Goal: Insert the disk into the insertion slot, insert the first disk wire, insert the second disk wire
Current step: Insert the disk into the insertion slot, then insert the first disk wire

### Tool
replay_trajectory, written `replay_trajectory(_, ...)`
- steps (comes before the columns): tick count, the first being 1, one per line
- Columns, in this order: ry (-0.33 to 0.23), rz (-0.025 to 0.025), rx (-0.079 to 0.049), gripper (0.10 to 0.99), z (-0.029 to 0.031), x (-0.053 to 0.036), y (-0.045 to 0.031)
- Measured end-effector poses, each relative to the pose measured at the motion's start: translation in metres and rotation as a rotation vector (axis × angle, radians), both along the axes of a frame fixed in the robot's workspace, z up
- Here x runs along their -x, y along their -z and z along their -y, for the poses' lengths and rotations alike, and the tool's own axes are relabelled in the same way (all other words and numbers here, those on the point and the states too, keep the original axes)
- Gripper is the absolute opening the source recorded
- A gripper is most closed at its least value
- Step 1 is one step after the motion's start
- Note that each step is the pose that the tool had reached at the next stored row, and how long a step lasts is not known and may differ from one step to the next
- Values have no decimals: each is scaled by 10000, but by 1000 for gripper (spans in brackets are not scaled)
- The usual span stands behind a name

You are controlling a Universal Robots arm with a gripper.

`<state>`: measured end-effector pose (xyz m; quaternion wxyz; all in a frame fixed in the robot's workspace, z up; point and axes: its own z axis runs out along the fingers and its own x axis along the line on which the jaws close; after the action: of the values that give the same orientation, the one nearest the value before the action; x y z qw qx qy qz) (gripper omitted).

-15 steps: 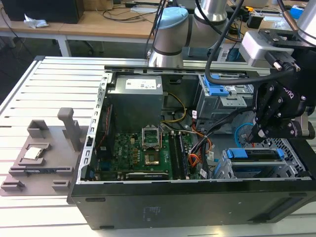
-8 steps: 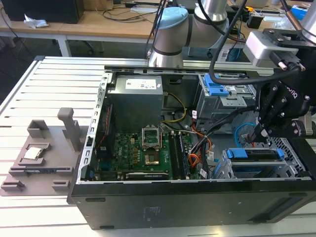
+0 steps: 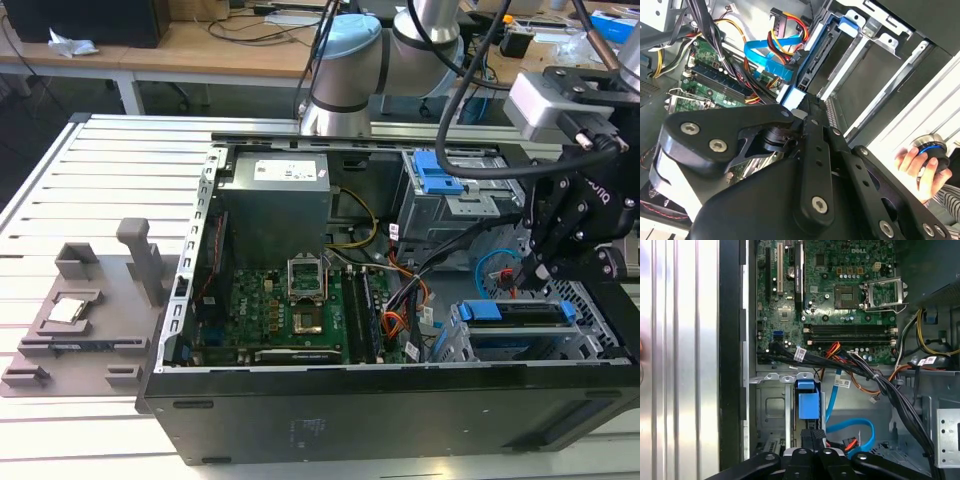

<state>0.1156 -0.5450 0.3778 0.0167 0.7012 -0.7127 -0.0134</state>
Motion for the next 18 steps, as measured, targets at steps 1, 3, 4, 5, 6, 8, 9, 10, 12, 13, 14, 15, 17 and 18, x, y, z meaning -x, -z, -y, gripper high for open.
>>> replay_trajectory(1, -1, -2, 1, 106, 0, -1, 14)
replay_trajectory(3, -1, -6, 2, 106, 0, -2, 34)
replay_trajectory(4, -2, -8, 2, 106, 0, -4, 39)
replay_trajectory(5, -2, -10, 4, 106, 0, -13, 44)
replay_trajectory(6, -1, -11, 3, 106, 0, -21, 46)
replay_trajectory(8, -1, -11, 1, 106, 0, -23, 47)
replay_trajectory(9, 0, -11, 1, 106, 0, -24, 48)
replay_trajectory(10, -1, -11, 1, 106, 0, -24, 47)
replay_trajectory(12, 0, -11, 1, 106, 0, -24, 47)
replay_trajectory(13, 0, -10, 1, 106, 0, -24, 48)
replay_trajectory(14, 0, -11, 1, 106, 0, -24, 48)
replay_trajectory(15, 0, -11, 1, 106, 0, -24, 48)
replay_trajectory(17, -1, -10, 1, 106, 0, -25, 47)
replay_trajectory(18, -1, -11, 1, 114, 0, -25, 47)
